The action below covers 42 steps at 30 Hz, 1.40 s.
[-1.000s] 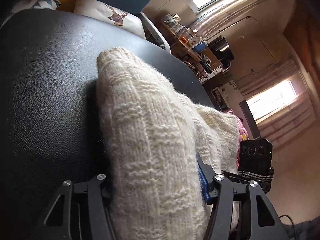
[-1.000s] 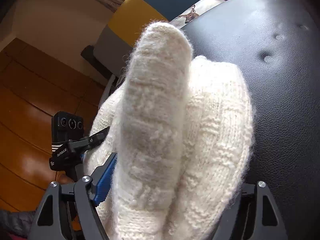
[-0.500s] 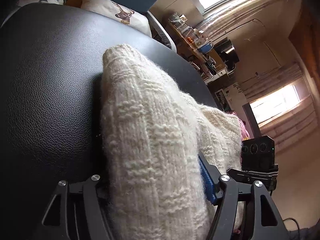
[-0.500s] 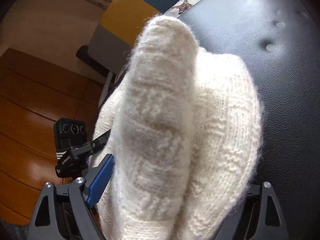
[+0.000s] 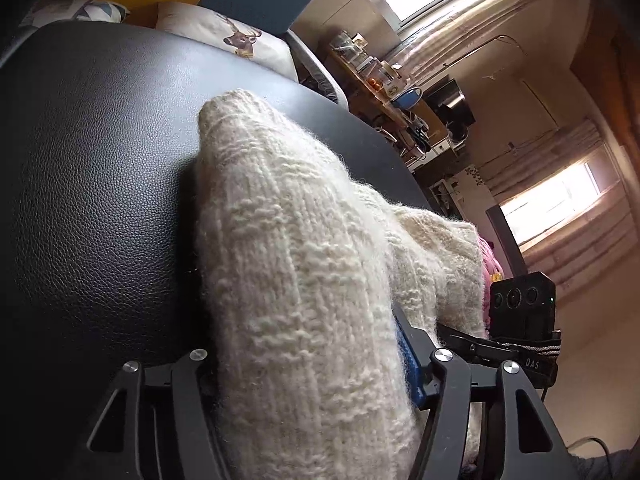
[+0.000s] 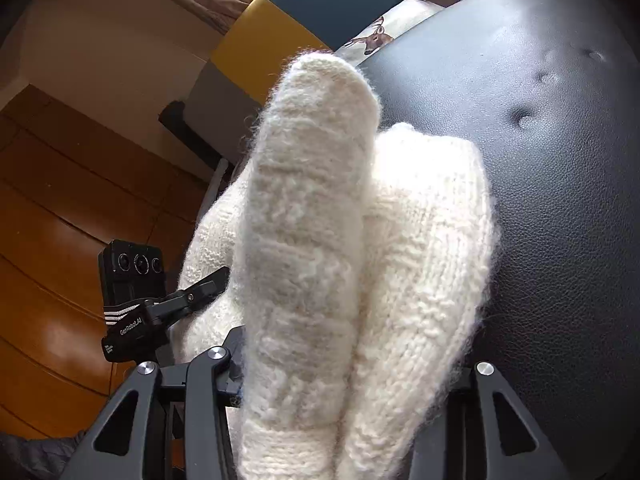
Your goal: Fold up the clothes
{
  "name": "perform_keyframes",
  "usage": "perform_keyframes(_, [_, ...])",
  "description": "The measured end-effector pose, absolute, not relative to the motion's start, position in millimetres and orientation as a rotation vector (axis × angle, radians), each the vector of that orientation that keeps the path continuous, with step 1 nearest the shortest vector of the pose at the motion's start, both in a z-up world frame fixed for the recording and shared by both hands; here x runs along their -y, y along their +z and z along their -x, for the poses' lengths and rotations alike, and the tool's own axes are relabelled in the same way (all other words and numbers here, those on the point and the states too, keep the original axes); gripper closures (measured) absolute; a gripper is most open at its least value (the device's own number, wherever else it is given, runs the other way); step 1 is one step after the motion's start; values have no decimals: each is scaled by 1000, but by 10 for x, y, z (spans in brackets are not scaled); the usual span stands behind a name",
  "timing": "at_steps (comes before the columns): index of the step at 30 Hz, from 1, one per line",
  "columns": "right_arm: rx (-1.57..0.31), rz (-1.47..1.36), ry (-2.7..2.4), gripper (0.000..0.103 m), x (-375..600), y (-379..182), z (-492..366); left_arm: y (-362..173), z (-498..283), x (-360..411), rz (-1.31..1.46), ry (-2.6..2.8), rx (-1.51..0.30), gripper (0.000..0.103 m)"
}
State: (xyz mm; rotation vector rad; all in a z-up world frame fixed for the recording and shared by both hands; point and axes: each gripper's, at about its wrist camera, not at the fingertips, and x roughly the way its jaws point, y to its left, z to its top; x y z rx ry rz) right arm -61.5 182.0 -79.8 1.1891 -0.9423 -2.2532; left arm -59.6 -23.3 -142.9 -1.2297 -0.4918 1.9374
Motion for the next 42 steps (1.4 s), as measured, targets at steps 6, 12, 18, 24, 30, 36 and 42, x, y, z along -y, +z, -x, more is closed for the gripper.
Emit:
perform_keyframes(6, [994,-1082,-2306,58,-2140,-564,346,-1251,528,75,1180,1897,475,49])
perform_keyframes(12, [1058,-939,-2464,58,-2751,-141,61,-887,569,-559,1089,1791,428,50])
perform_keyframes(18, [1078,-878,-2639,58,-3526,153,-110,-475,786,-1579,1001,1677,372,50])
perform_keyframes(24, [1136,-978,-2707,58,-4948,-250,-499,-405,1006,-2662,1026,1604,258,50])
perform_keyframes(30, [1292,-1103,-2649,54,-5289,-1146,-685,-810,1236,-3425,1150,1610,101,50])
perform_keyframes(36, [1328,-996,-2629,51,-5557,-1387,-688,-1289,1384,-3561,1271,1643,88,41])
perform_keyframes(42, [1418,-997,-2601,48,-5643,-1542,-941,-1109,1255,-3524,1225,1723,36,36])
